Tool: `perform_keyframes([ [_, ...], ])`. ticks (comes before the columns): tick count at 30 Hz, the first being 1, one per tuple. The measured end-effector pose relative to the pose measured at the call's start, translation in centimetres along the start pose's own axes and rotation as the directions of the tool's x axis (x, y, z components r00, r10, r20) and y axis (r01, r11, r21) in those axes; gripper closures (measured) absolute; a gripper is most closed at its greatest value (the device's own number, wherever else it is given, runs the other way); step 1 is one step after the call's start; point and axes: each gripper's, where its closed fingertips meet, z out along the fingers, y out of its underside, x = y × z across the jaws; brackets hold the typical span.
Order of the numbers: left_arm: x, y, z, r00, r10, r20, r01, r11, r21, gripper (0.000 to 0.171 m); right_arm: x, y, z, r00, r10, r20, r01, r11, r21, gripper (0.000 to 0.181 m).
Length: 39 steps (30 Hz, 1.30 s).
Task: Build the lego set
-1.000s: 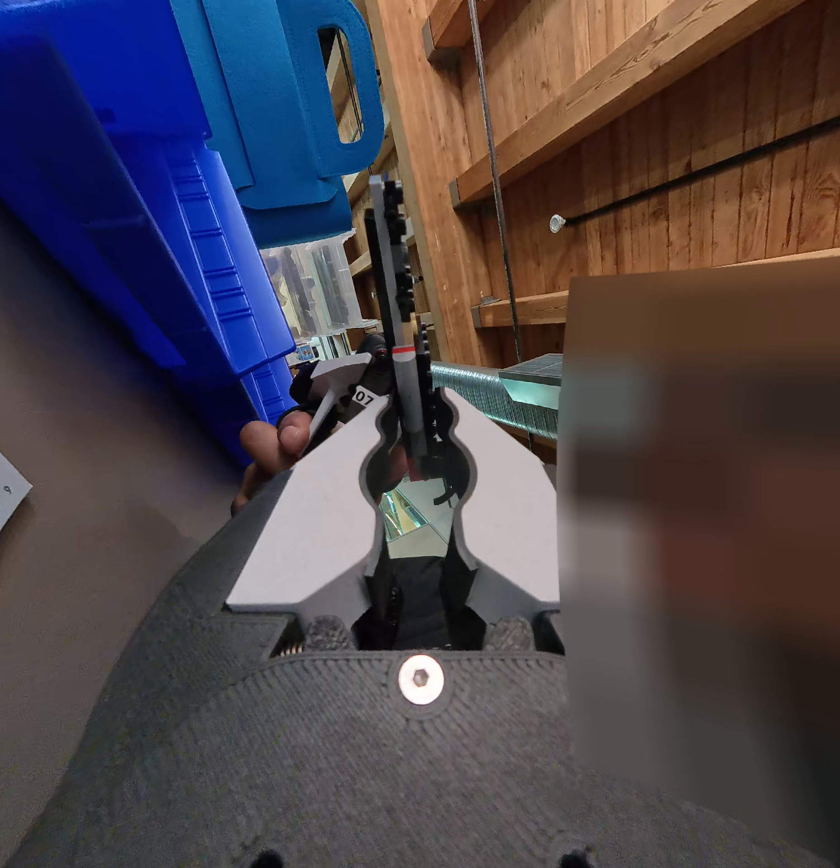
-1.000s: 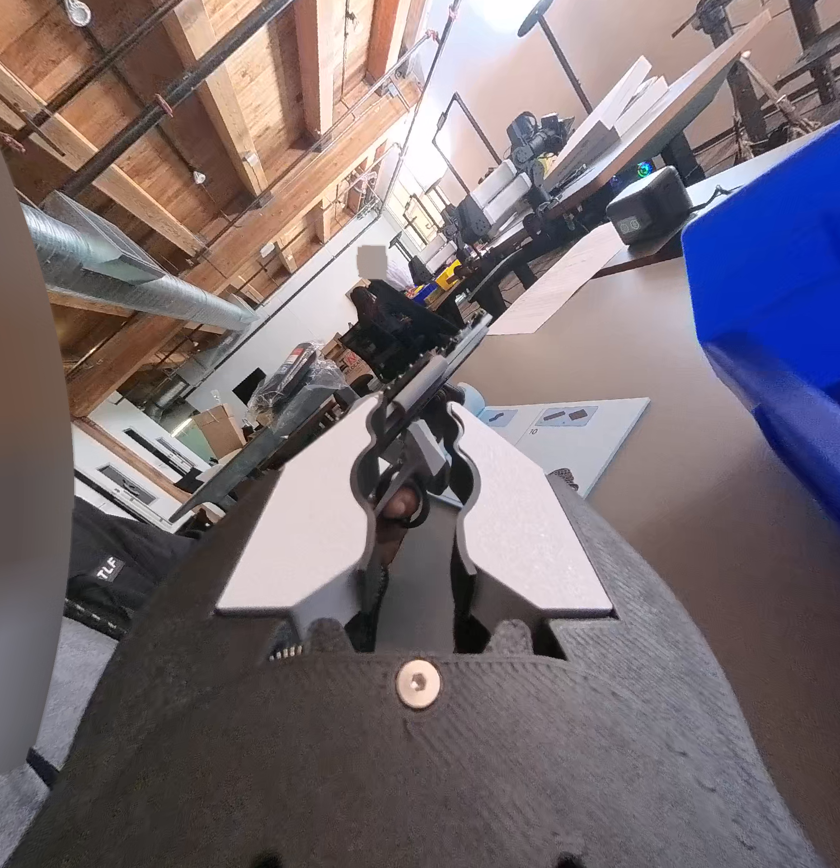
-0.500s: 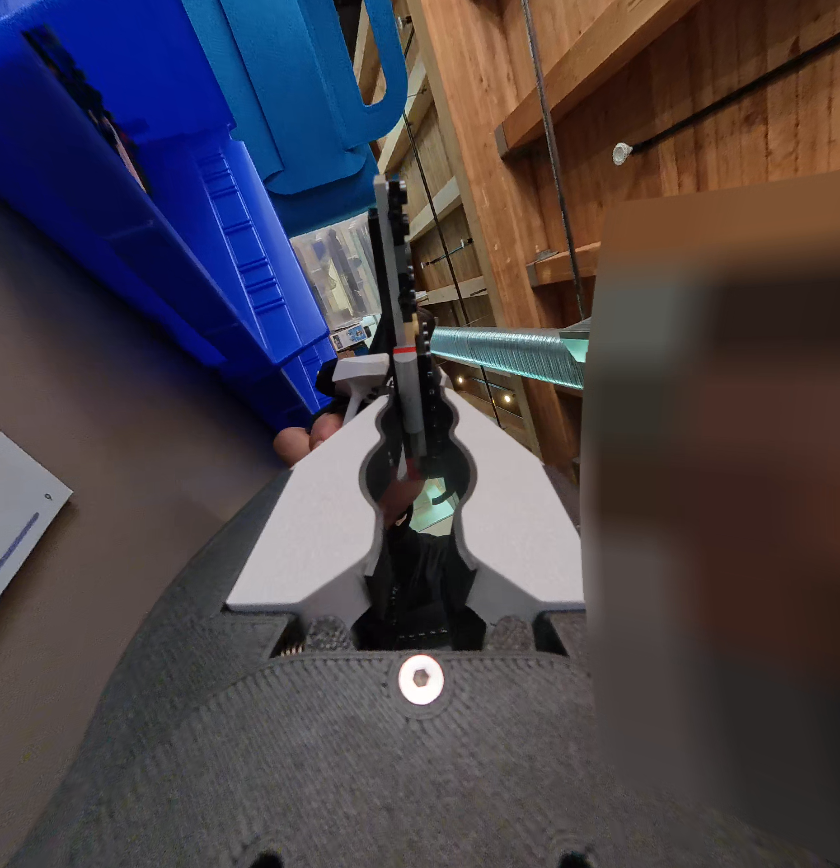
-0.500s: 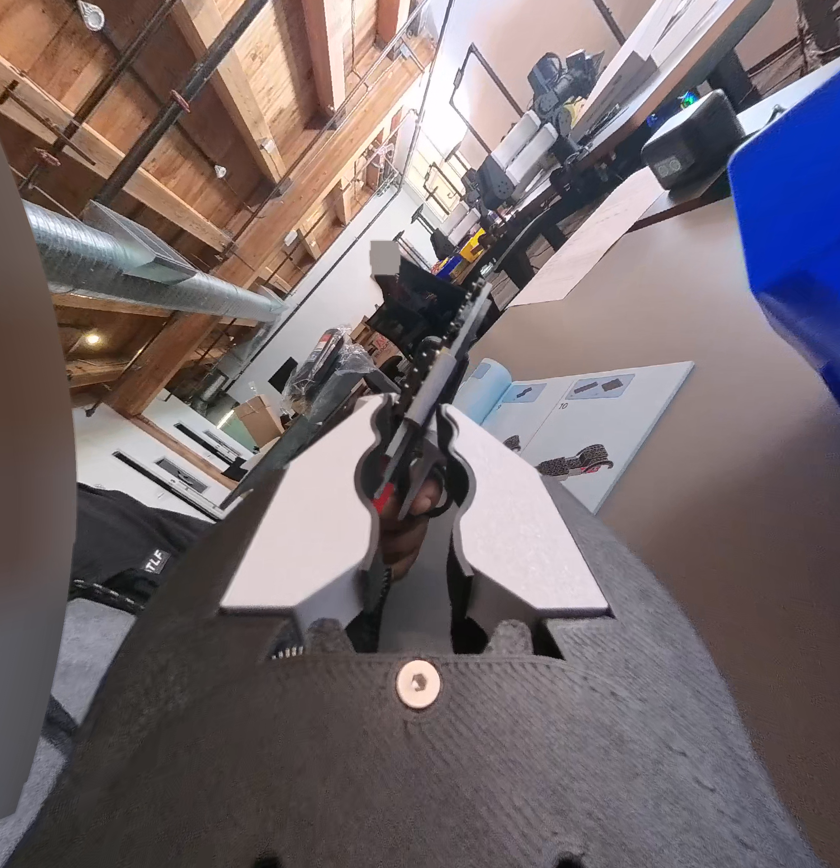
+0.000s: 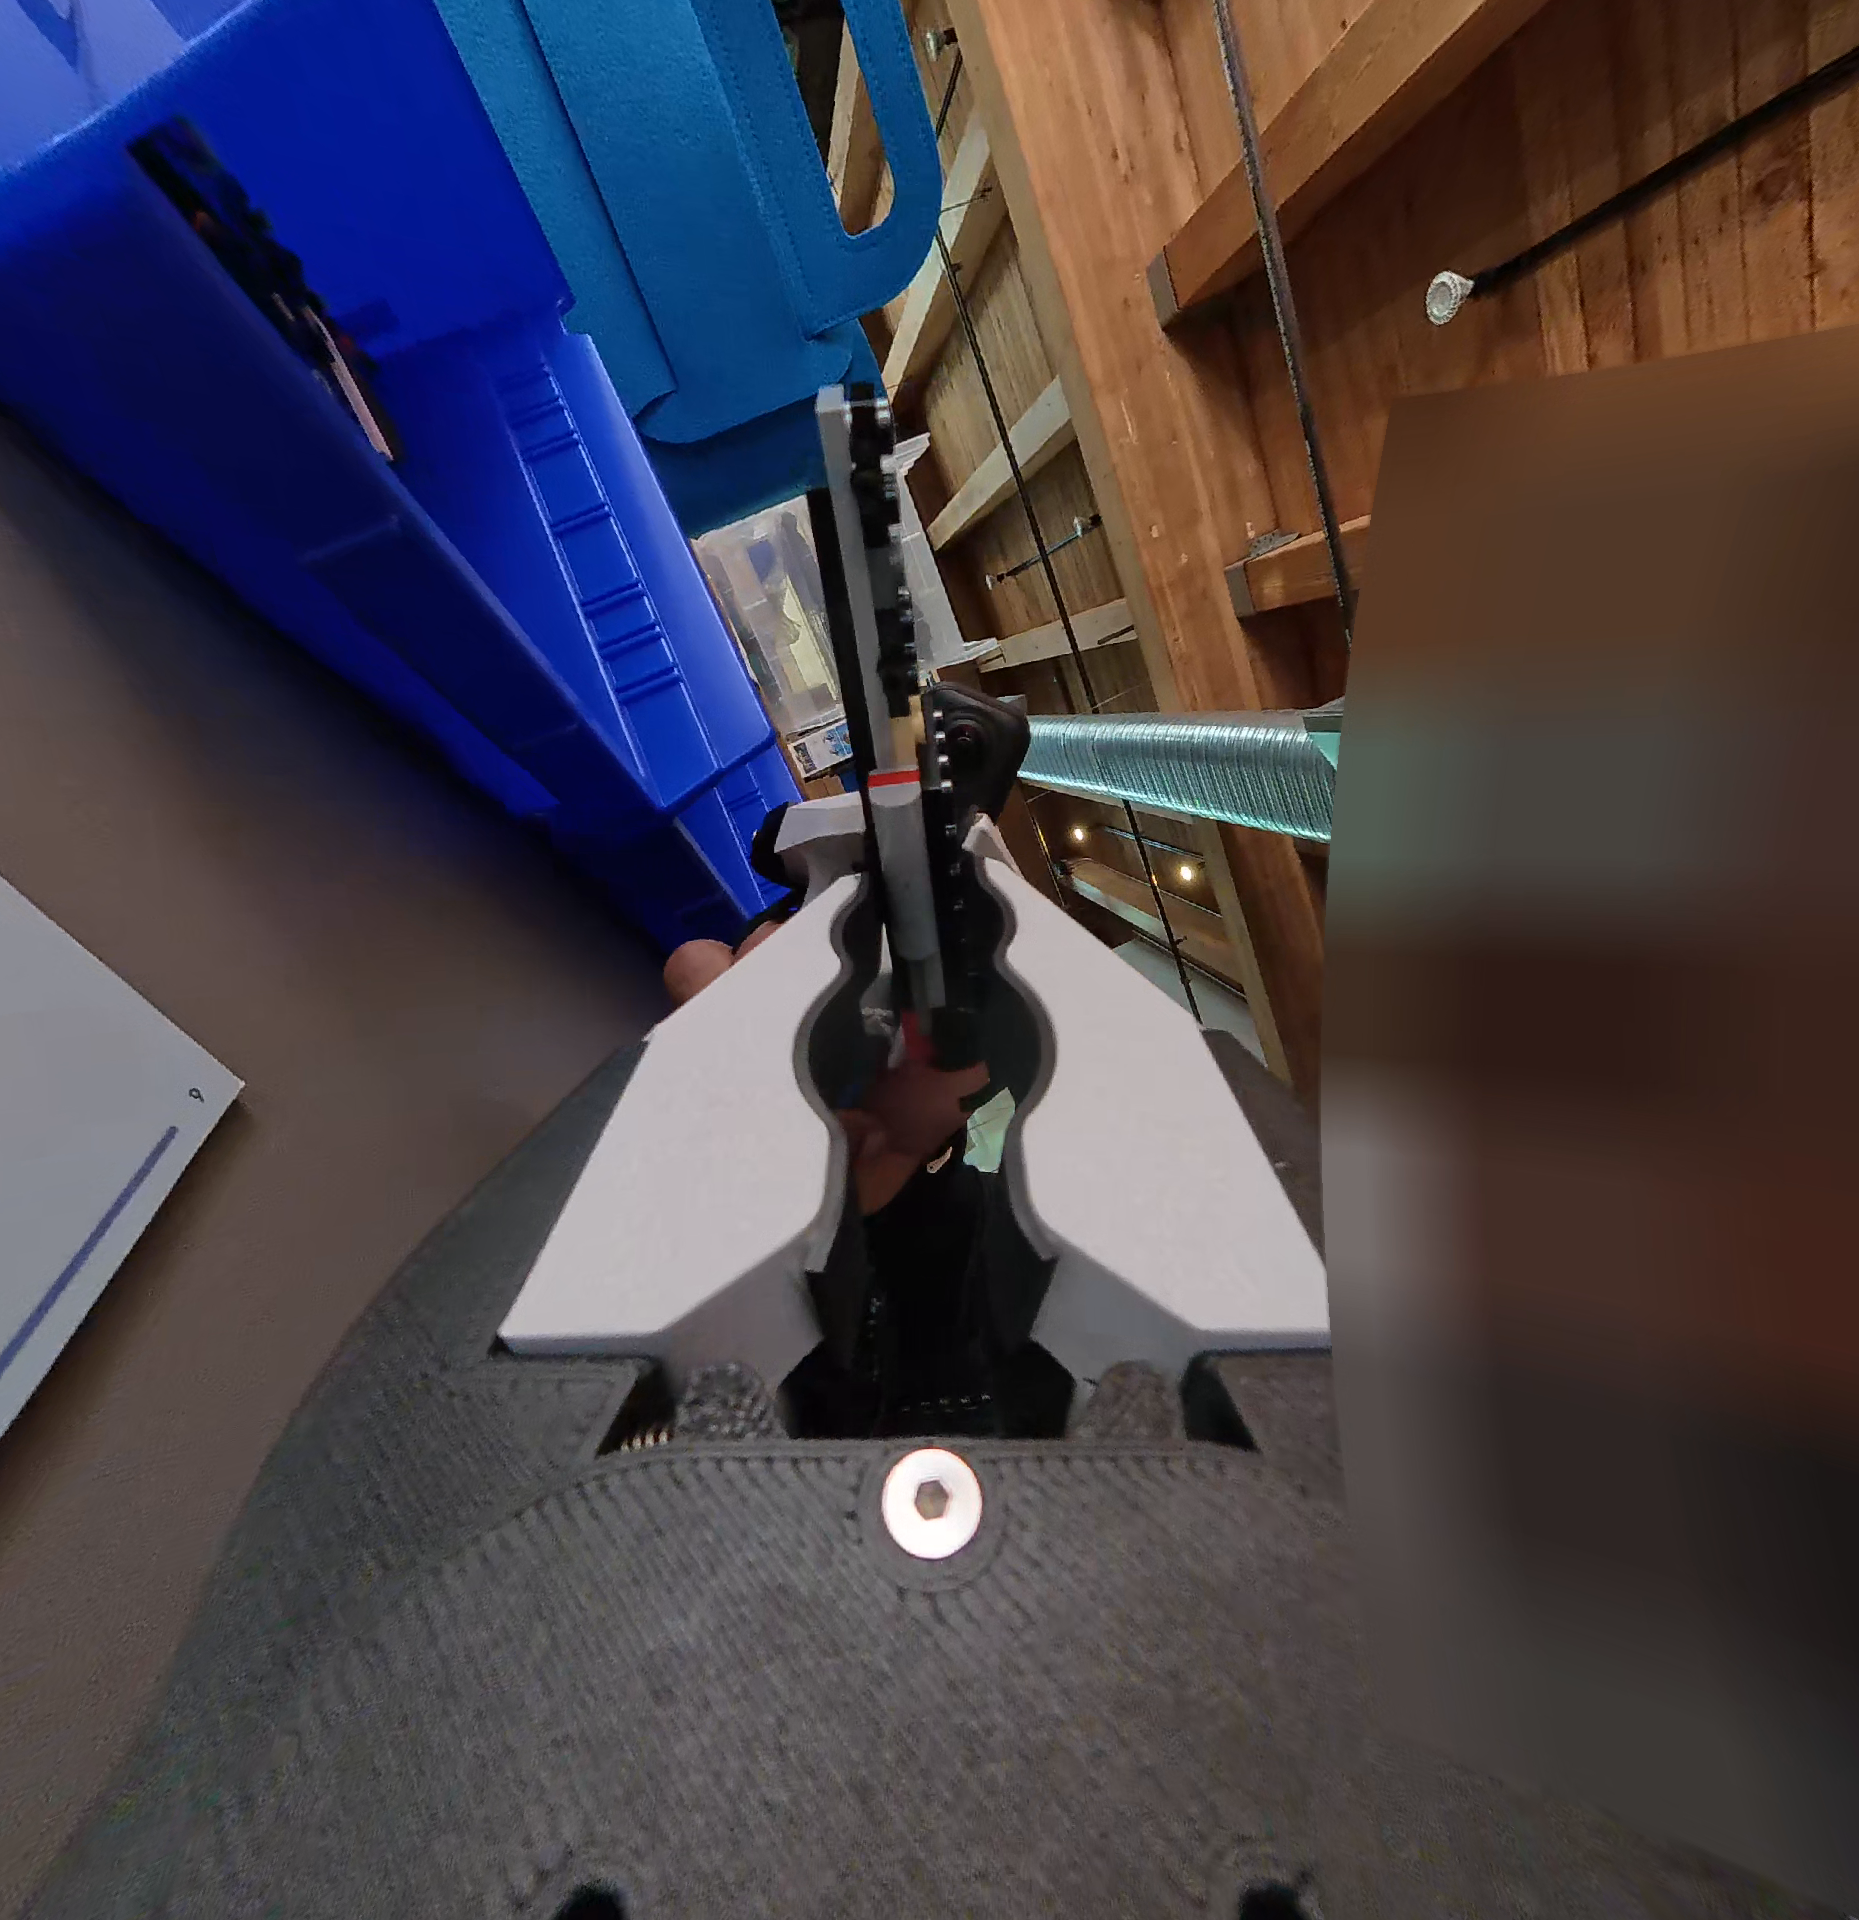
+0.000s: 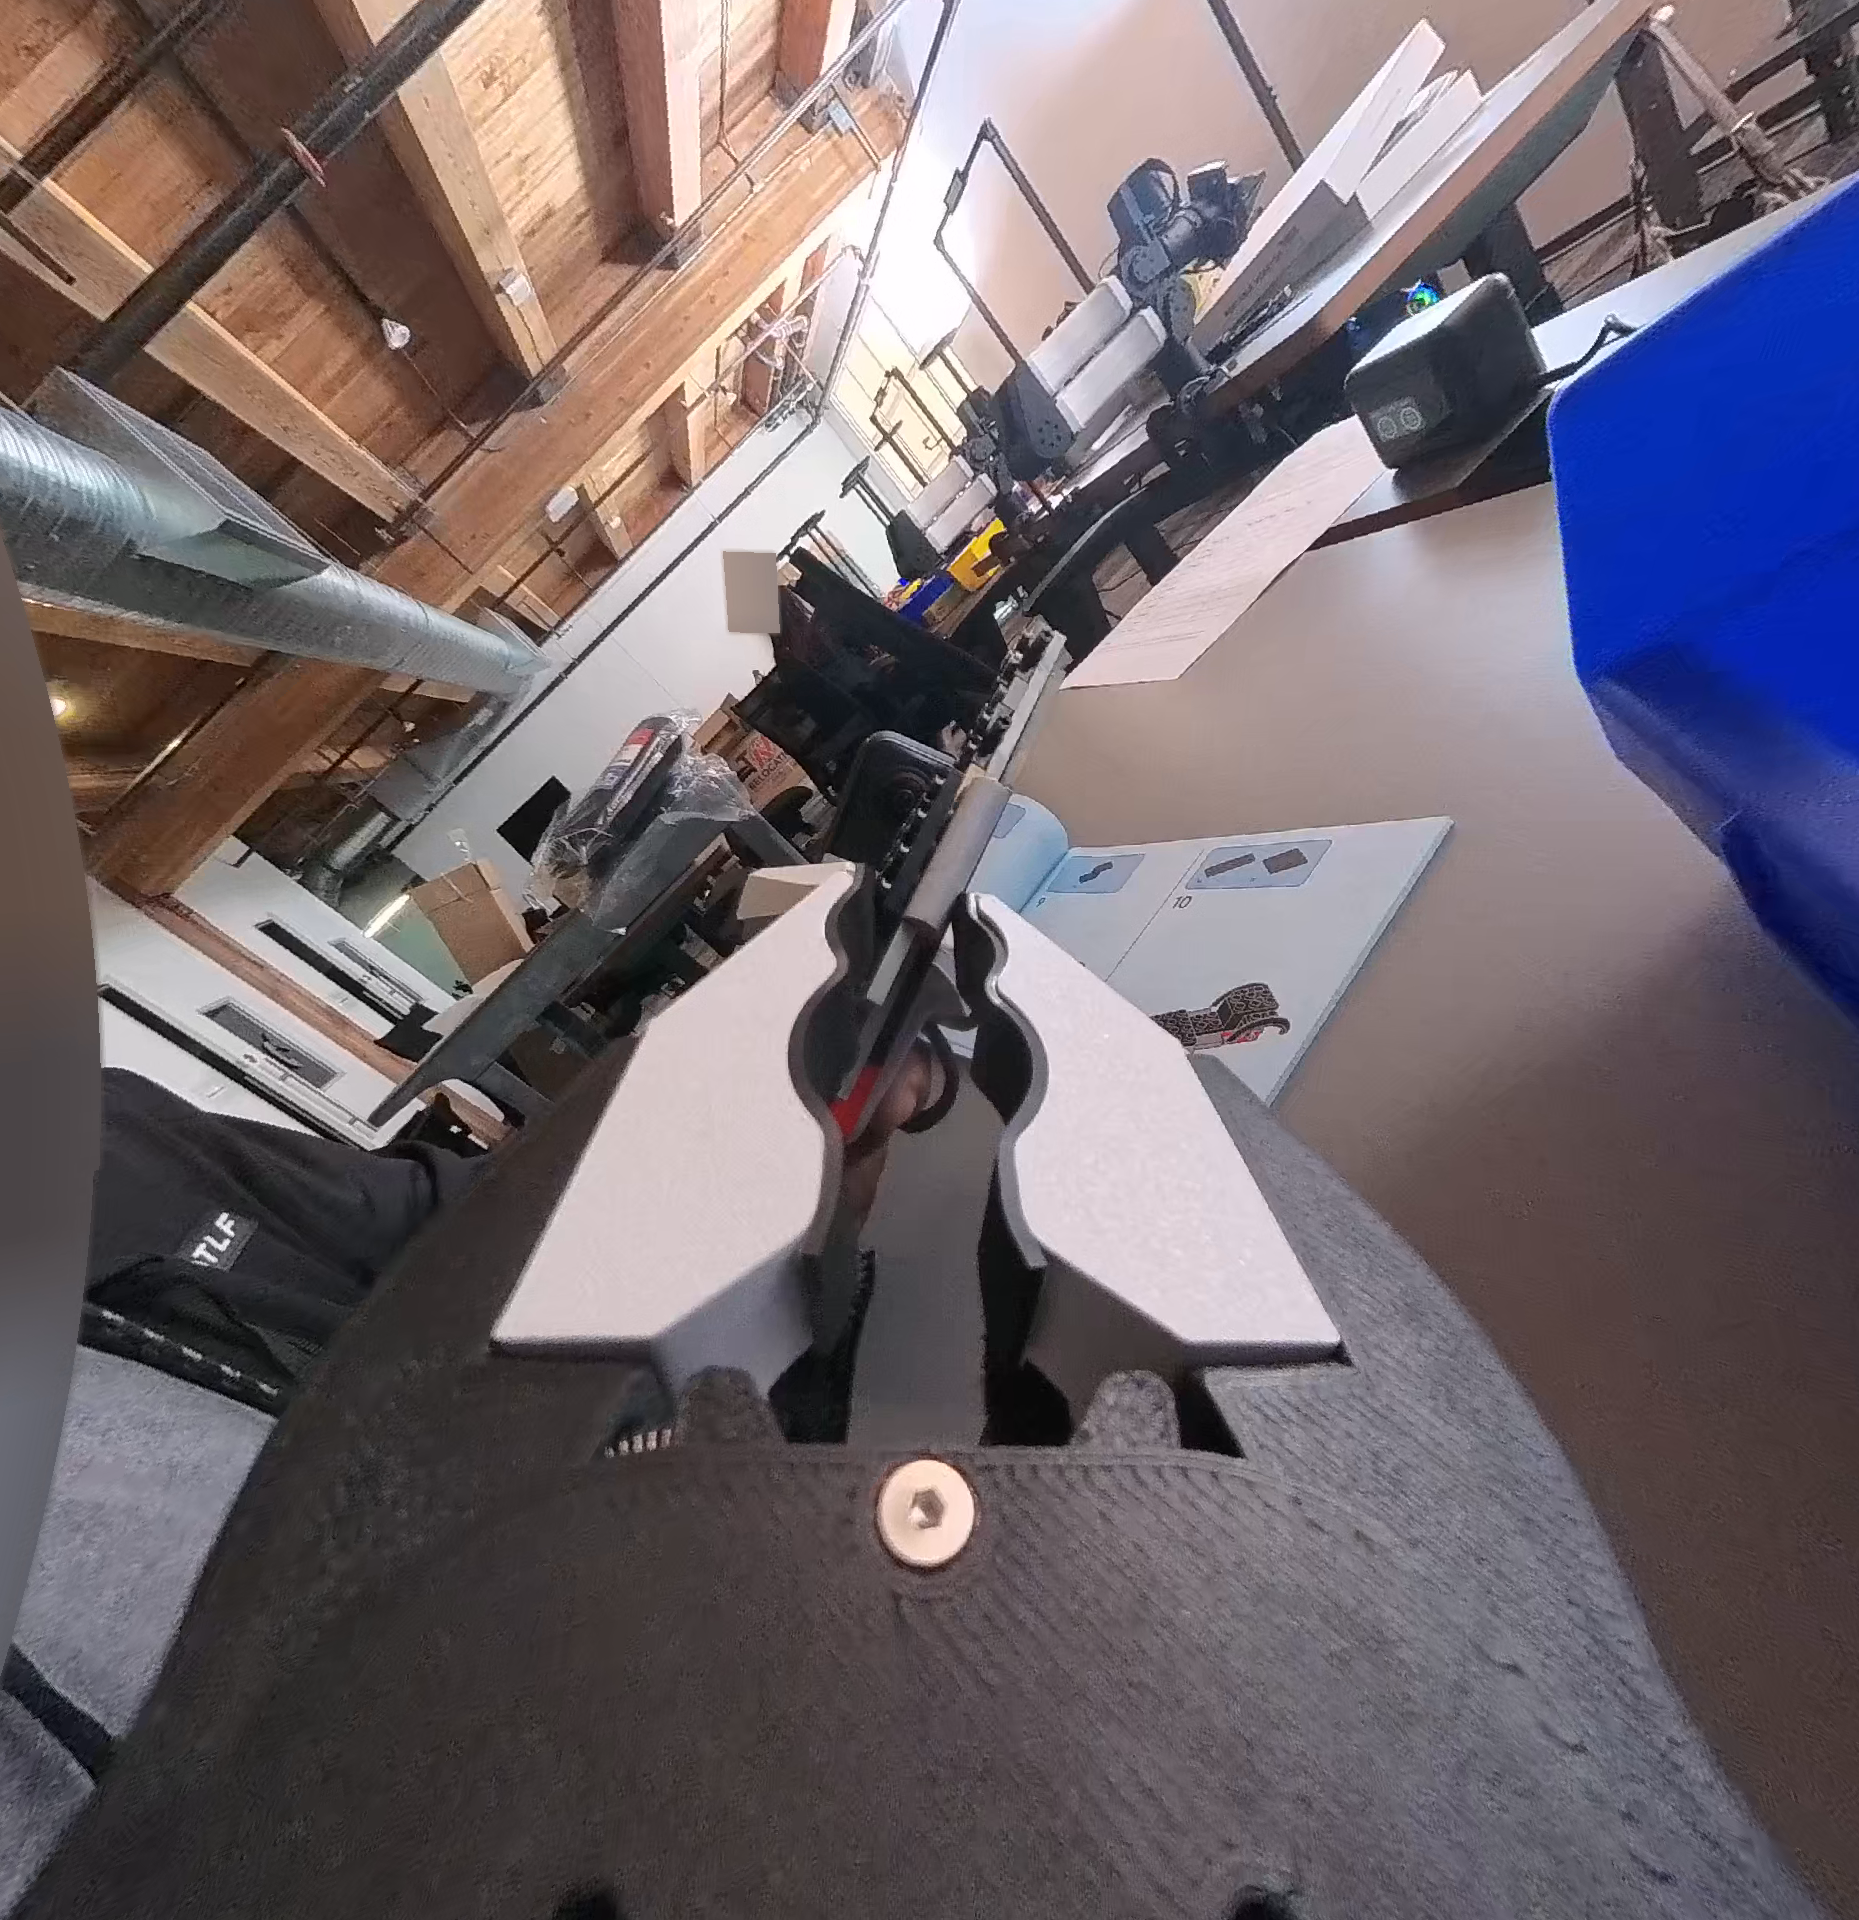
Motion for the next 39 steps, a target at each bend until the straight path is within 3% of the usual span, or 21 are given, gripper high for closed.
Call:
perform_keyframes([
  [7,0.4,-0.2,0.1,0.999,0.004,-0.038,-0.004,1.000,0.011,0.156,-0.3,-0.4,0.1,0.993,0.096,0.066,-0.097,0.995,0.025,0.161],
  [10,1.0,-0.9,-0.2,0.997,0.032,-0.070,-0.029,0.999,0.044,0.157,-0.2,-1.4,-0.4,0.983,0.150,0.103,-0.156,0.986,0.061,0.146],
  [19,2.2,-1.4,-0.2,0.979,0.167,-0.119,-0.158,0.984,0.079,0.157,-1.7,-1.2,-0.5,0.990,0.075,0.123,-0.077,0.997,0.014,0.154],
  [26,2.5,-0.5,0.4,0.959,0.262,-0.110,-0.260,0.965,0.035,0.156,-2.2,-0.8,-0.6,0.987,0.059,0.147,-0.058,0.998,-0.012,0.161],
  [32,2.7,0.3,0.4,0.938,0.327,-0.118,-0.335,0.940,-0.059,0.152,-2.9,-0.6,-0.9,0.982,-0.076,0.173,0.084,0.996,-0.035,0.166],
  [36,2.5,-0.3,-0.4,0.873,0.486,-0.037,-0.485,0.858,-0.172,0.114,-3.8,0.0,-1.4,0.956,-0.197,0.218,0.224,0.969,-0.104,0.166],
  [39,2.5,-1.3,-1.9,0.720,0.693,0.025,-0.660,0.696,-0.285,0.100,-3.9,0.9,-1.9,0.935,-0.259,0.243,0.307,0.933,-0.187,0.166],
])
